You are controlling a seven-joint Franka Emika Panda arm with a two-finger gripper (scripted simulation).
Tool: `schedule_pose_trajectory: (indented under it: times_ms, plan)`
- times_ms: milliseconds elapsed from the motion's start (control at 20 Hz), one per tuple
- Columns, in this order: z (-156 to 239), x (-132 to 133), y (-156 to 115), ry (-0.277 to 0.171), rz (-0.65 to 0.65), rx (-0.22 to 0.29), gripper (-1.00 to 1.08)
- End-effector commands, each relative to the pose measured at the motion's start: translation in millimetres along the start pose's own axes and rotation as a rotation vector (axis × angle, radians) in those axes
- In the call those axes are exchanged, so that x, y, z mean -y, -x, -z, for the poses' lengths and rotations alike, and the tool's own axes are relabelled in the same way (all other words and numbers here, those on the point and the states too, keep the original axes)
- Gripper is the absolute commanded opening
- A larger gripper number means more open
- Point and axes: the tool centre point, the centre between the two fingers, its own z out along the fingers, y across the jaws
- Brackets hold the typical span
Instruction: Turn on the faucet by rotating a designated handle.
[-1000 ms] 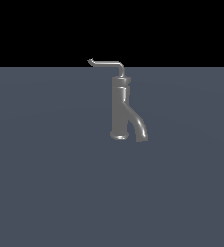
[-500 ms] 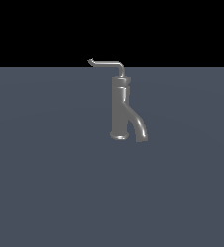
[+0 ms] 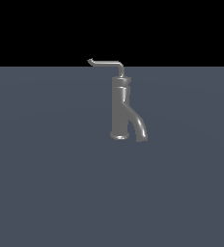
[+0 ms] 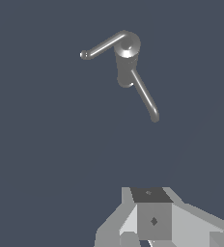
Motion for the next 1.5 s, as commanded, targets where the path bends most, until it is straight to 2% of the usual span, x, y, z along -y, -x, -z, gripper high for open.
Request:
schedule_pose_trajectory:
  times_ms: [0, 650, 1050, 1450]
  plan:
    - [-6, 6, -17, -0.01, -0.066, 0.009, -1.0]
    - [-54, 36, -105, -0.015, -0.417, 0.041, -1.0]
    - [-97, 53, -155, 0.011, -0.634, 0.039, -1.0]
    - [-146, 70, -199, 0.05, -0.845, 0.01, -1.0]
